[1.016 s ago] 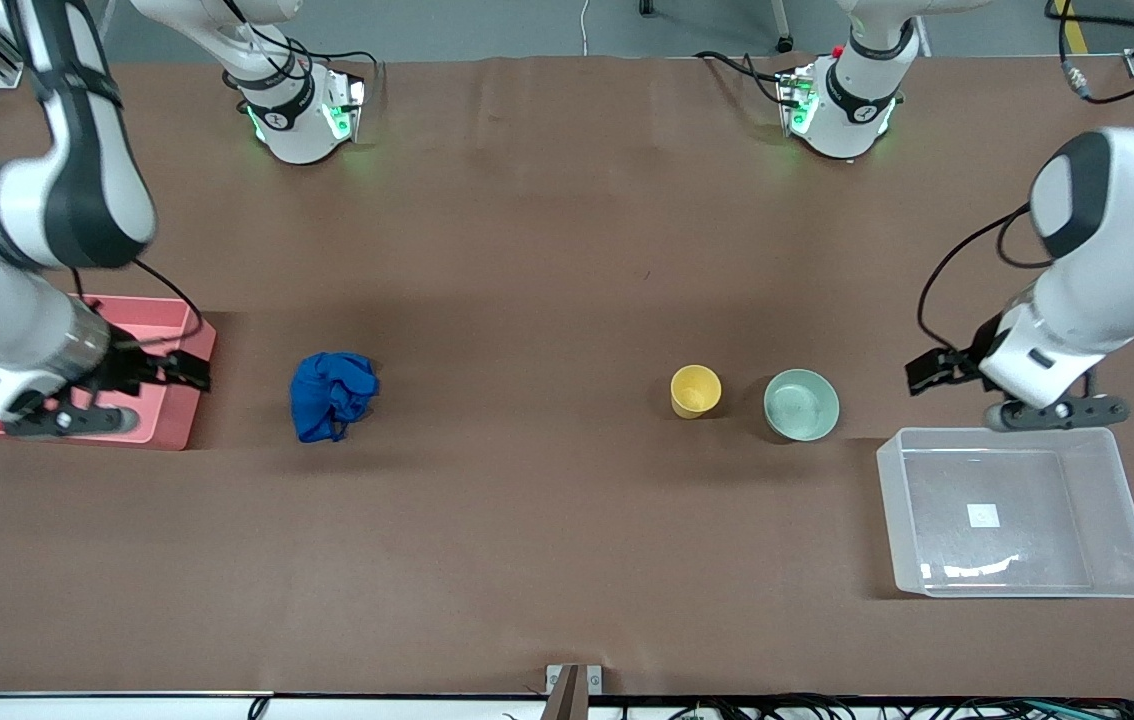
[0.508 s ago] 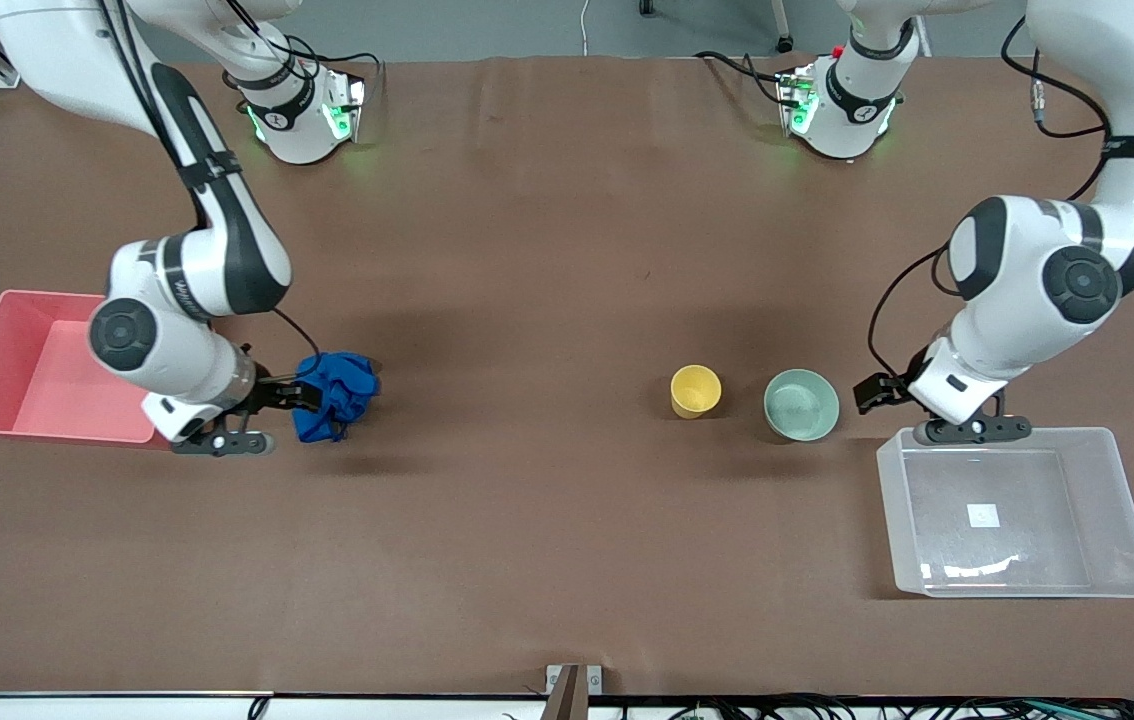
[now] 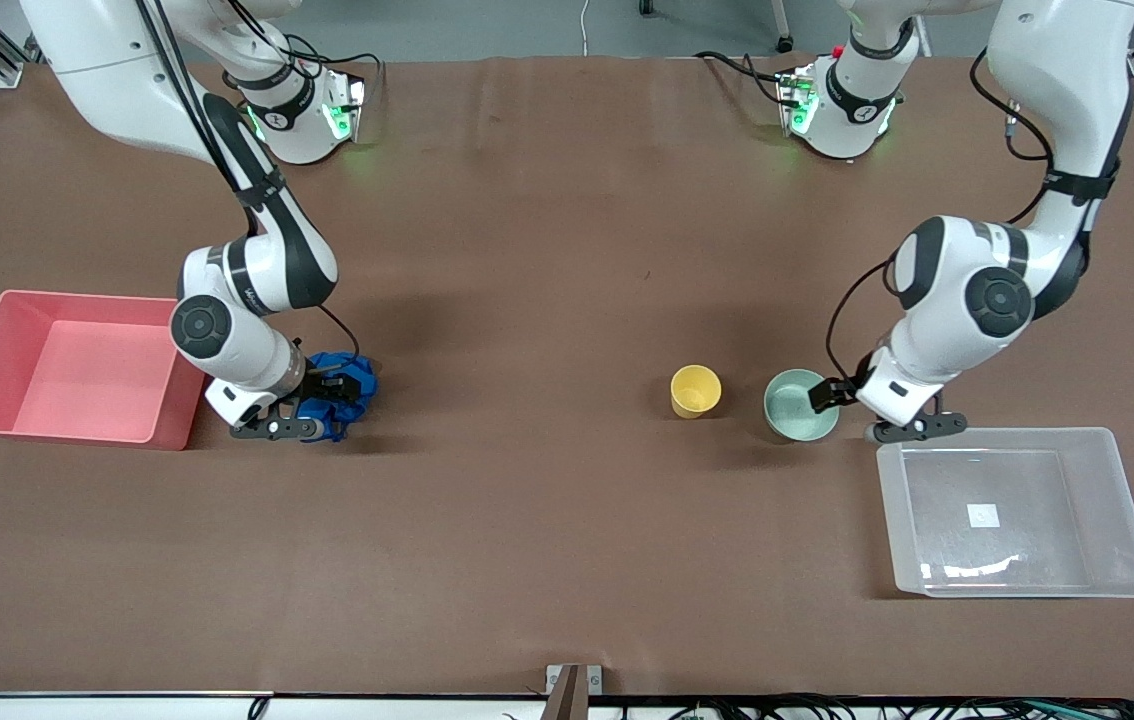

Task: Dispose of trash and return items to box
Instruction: 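Grasp the blue cloth with the right gripper while the left gripper grasps the bowl, then carry the cloth into the pink bin while the left gripper carries the bowl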

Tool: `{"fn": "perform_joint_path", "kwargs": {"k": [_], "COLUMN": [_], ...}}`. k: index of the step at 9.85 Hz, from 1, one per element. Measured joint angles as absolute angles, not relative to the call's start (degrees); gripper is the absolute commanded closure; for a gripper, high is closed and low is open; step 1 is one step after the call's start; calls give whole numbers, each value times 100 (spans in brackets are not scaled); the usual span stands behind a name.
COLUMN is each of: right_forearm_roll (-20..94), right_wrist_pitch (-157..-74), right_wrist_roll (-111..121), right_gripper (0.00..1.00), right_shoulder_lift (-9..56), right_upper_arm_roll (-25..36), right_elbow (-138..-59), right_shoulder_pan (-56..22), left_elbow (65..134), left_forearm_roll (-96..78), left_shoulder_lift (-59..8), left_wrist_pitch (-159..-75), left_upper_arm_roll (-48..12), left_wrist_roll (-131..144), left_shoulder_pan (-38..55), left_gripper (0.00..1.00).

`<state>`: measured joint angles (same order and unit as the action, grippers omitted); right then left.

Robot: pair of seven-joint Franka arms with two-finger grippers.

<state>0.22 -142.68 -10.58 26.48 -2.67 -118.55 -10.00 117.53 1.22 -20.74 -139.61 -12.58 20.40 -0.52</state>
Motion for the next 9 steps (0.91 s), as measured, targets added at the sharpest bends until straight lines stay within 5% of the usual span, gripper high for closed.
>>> {"fn": "perform_joint_path", "kwargs": {"k": [1,3,4,5,8,9], "right_forearm_roll": [22,16,10,10,3,3], "right_wrist_pitch": [-14294,-14319,-14320,-14316,-14308,-14292], "right_wrist_roll": [-1059,-1061,-1060,-1059,-1059,-1059], "right_gripper": [9,75,88,94,98,98], "right_shoulder_lift": [2732,2850,2870,2874,2860,2857], "right_upper_arm_roll": [-268,-267,-264,-261,-236,-222], "right_elbow": [-11857,-11858,-11857,-11857,-11846,-11840], "right_shoulder_pan": [-1055,-1099,-1099,-1099,-1098,-1097], "left_elbow": [11833,12031,12114,12166,12178,12178], "left_forearm_roll": [122,122,122,122,122,122], "left_shoulder_lift": [-2140,-2252,-2303,-2351,-2493,-2516], "left_wrist_pitch": [-14095,-14408,-14532,-14615,-14644,-14650], "left_upper_arm_roll": [-1256,-1237,-1234,-1232,-1230,-1230], "left_wrist_roll": [2080,2085,2085,2086,2086,2086], "left_shoulder_pan": [-42,-64,-70,-80,-87,-87], "left_gripper": [0,1,11,26,98,100]}}
